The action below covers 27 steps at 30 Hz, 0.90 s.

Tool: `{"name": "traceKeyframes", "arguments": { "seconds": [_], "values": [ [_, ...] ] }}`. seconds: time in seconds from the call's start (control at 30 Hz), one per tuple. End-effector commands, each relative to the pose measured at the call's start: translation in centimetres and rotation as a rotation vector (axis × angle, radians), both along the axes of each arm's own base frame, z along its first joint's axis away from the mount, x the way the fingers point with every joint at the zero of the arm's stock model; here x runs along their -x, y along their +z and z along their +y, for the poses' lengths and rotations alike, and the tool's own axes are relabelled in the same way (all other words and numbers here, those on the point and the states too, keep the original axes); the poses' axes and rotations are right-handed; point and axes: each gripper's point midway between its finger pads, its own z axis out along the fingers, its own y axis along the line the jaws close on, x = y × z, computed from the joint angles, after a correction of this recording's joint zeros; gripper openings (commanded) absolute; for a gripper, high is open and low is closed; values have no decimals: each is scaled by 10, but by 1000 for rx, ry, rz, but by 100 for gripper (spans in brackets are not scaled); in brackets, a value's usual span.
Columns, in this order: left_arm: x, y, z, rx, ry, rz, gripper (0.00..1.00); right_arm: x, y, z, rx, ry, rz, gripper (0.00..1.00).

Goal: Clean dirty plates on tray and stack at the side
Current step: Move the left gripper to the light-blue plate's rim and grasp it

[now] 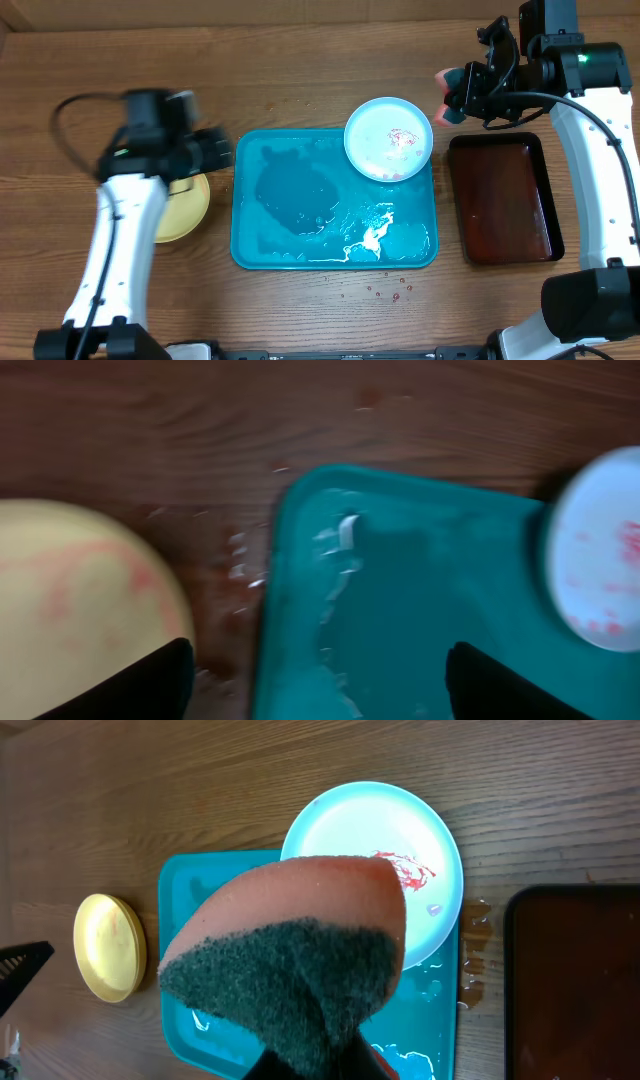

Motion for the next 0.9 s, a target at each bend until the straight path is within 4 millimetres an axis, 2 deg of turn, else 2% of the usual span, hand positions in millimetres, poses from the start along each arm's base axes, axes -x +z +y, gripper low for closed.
{"name": "traceKeyframes", "arguments": {
  "seconds": [0.0,0.03,0.2,0.23,0.37,0.47,0.63,0.87],
  "values": [
    [-17,4,-60,45,-130,-4,83,-1,7,1,1,9,-27,4],
    [-23,-1,-83,51,-168,10,83,-1,7,1,1,9,-27,4],
    [-34,-29,-139,97,-165,148,78,-1,7,1,1,9,-25,4],
    [-37,-43,-158,108,-157,194,74,-1,7,1,1,9,-24,4],
    [-45,-70,-193,125,-164,221,64,0,6,1,1,9,-21,4],
    [-50,-86,-207,147,-139,228,56,0,6,1,1,9,-21,4],
    [-57,-114,-213,166,-76,257,53,0,6,1,1,9,-21,4],
    [-62,-150,-226,194,-22,293,44,-1,5,-1,12,4,-21,4]
  ]
}}
